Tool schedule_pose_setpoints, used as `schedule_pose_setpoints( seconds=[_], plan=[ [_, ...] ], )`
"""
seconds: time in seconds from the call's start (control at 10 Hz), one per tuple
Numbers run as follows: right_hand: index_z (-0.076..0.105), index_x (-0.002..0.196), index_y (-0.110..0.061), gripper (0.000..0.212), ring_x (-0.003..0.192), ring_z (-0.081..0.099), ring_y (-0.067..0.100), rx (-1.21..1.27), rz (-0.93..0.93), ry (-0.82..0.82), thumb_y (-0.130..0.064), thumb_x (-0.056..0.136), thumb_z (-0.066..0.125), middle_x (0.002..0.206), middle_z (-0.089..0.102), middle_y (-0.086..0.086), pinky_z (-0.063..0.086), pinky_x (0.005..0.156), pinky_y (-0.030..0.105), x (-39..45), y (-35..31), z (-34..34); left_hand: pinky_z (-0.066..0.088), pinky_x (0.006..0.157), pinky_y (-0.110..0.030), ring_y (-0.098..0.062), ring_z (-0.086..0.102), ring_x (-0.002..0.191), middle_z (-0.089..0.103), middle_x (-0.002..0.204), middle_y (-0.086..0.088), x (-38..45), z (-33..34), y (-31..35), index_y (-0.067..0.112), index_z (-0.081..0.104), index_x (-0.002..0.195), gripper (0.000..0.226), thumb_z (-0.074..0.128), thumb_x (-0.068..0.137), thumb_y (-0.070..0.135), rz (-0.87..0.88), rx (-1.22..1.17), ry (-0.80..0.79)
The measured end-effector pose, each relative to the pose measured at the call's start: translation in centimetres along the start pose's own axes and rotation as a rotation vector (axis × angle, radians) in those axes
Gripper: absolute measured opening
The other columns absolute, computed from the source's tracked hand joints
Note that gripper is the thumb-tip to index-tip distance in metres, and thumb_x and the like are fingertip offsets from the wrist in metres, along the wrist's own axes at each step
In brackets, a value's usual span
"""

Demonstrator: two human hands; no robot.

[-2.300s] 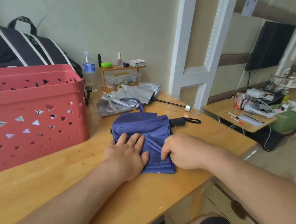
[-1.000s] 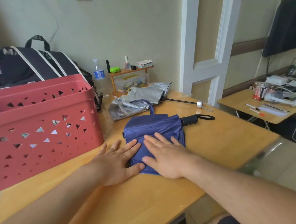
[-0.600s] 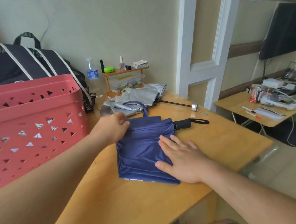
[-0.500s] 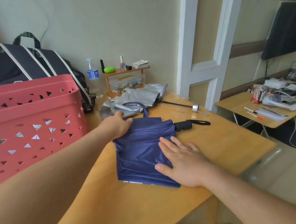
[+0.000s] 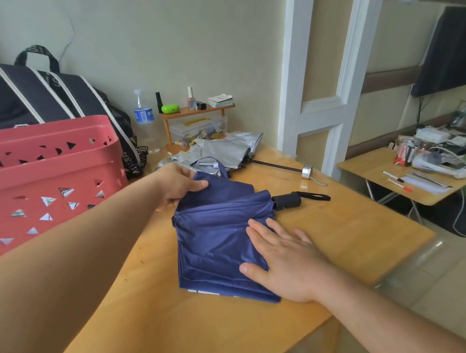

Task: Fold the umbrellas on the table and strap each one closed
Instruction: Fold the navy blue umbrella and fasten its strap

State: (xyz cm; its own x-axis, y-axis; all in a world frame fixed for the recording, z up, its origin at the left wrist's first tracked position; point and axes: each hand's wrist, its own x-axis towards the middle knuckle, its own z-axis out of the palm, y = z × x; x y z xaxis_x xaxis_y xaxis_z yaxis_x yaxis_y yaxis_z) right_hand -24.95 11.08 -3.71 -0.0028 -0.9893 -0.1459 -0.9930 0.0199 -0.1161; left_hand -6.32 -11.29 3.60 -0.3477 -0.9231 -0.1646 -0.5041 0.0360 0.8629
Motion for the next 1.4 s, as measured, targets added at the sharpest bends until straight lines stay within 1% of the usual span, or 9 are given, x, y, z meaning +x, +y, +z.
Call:
schedule_pose_setpoints(
  seconds=[0.1,0.2,0.3,0.4,0.5,0.6,0.9,1.2,1.4],
  plan=[
    [-0.011,0.164,-0.037,0.084,0.155,-0.023,0.006,-0.004,0.0,-0.017,-0.08,0.096,0.013,0.166,-0.026,-0.025,-0.004,0.128,0.05,-0.1,0.0,-0.2,0.06,0.091,-0.042,-0.023,0.072,0.092,0.077,0.097,-0.003,-0.8,-0.3,0.4,0.018,0.078,0.096,0.017,0.079,0.092,0.034,0.19,0.139,0.203],
    [-0.011,0.163,-0.042,0.081,0.155,-0.023,0.006,-0.001,-0.002,-0.028,-0.081,0.096,0.012,0.165,-0.026,-0.026,-0.005,0.127,0.05,-0.2,-0.1,-0.2,0.056,0.097,-0.044,-0.023,0.069,0.099,0.075,0.1,0.001,-1.5,0.4,0.3,0.024,0.079,0.099,0.02,0.066,0.101,0.038,0.242,0.162,0.317],
    [-0.01,0.162,-0.046,0.078,0.155,-0.023,0.006,0.001,0.001,-0.035,-0.081,0.096,0.013,0.165,-0.024,-0.027,-0.006,0.127,0.051,-0.2,-0.2,-0.3,0.05,0.101,-0.047,-0.036,0.064,0.11,0.072,0.109,-0.013,-1.5,1.4,-0.2,0.015,0.075,0.102,0.033,0.051,0.108,0.038,0.213,0.055,0.349],
    [-0.009,0.162,-0.046,0.078,0.155,-0.023,0.006,0.001,0.007,-0.038,-0.08,0.096,0.013,0.166,-0.024,-0.027,-0.006,0.127,0.051,-0.3,-0.3,-0.3,0.041,0.109,-0.043,-0.035,0.054,0.13,0.062,0.135,-0.012,-1.9,2.0,0.4,0.015,0.065,0.132,0.053,0.045,0.105,0.056,0.124,-0.044,0.267],
    [-0.008,0.162,-0.045,0.077,0.155,-0.023,0.007,-0.001,0.006,-0.04,-0.08,0.097,0.014,0.166,-0.023,-0.026,-0.006,0.127,0.051,-0.4,-0.4,-0.6,0.049,0.107,-0.041,-0.025,0.063,0.116,0.065,0.125,0.002,-2.4,2.1,0.7,0.024,0.065,0.127,0.064,0.073,0.082,0.07,0.132,0.1,0.133],
    [-0.008,0.163,-0.045,0.077,0.155,-0.022,0.007,-0.002,0.004,-0.039,-0.079,0.097,0.014,0.166,-0.023,-0.026,-0.006,0.127,0.052,-0.5,-0.5,-0.7,0.058,0.091,-0.041,-0.021,0.071,0.094,0.076,0.095,0.003,-1.7,2.0,0.7,0.025,0.075,0.099,0.036,0.08,0.083,0.057,0.212,0.371,0.168],
    [-0.008,0.163,-0.045,0.078,0.155,-0.022,0.007,-0.007,0.001,-0.037,-0.08,0.097,0.013,0.166,-0.023,-0.026,-0.005,0.127,0.052,-0.4,-0.4,-0.5,0.045,0.09,-0.032,-0.017,0.059,0.103,0.068,0.102,0.008,-3.3,2.7,1.2,0.031,0.072,0.098,0.013,0.064,0.101,0.041,0.382,0.156,0.364],
    [-0.008,0.163,-0.045,0.078,0.156,-0.021,0.007,-0.005,0.003,-0.032,-0.08,0.097,0.013,0.166,-0.023,-0.026,-0.005,0.127,0.051,-0.4,-0.4,-0.5,0.053,0.086,-0.047,-0.031,0.063,0.094,0.066,0.085,0.004,-5.1,2.1,1.2,0.03,0.065,0.093,0.037,0.044,0.105,0.058,0.512,0.585,0.376],
    [-0.008,0.162,-0.046,0.078,0.156,-0.021,0.006,0.006,0.002,-0.038,-0.081,0.096,0.014,0.166,-0.023,-0.027,-0.005,0.127,0.051,-0.3,-0.2,-0.3,0.051,0.089,-0.035,-0.018,0.065,0.103,0.071,0.109,0.005,-6.2,0.8,-1.4,0.032,0.061,0.116,0.032,0.077,0.091,0.045,0.489,0.422,0.298]
  ],
)
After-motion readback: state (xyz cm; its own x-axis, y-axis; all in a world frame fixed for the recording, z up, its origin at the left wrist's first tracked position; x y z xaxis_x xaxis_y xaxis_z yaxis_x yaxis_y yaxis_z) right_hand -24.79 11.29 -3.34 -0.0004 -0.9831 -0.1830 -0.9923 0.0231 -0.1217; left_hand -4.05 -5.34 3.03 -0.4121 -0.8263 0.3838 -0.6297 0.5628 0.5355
